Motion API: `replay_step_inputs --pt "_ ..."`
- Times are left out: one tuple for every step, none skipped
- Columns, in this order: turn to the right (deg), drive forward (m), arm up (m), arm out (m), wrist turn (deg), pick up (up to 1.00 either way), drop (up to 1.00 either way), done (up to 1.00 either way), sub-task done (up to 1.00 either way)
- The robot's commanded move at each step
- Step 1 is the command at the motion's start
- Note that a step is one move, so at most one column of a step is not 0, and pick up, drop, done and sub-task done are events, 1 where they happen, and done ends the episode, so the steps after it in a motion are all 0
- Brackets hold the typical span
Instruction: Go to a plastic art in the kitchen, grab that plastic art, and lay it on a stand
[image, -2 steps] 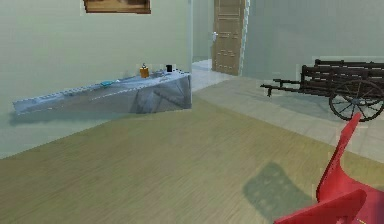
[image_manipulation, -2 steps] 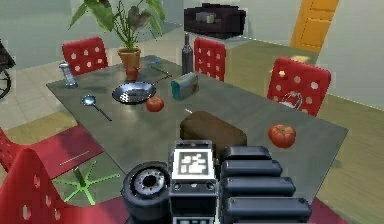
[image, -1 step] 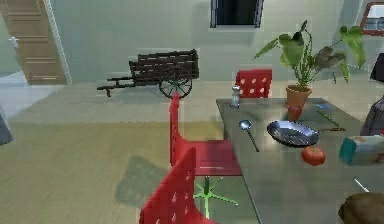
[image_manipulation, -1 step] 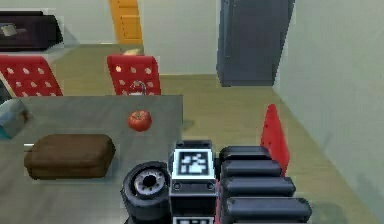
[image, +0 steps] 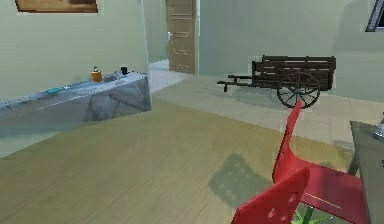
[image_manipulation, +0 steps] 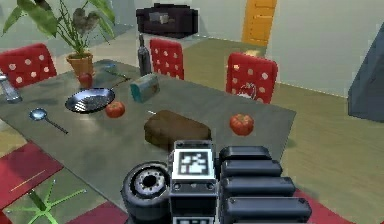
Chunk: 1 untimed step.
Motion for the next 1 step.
replay_step_inputs --pt "45.0 0.00 0.00 0.00 0.0 0.00 0.00 0.00 0.00"
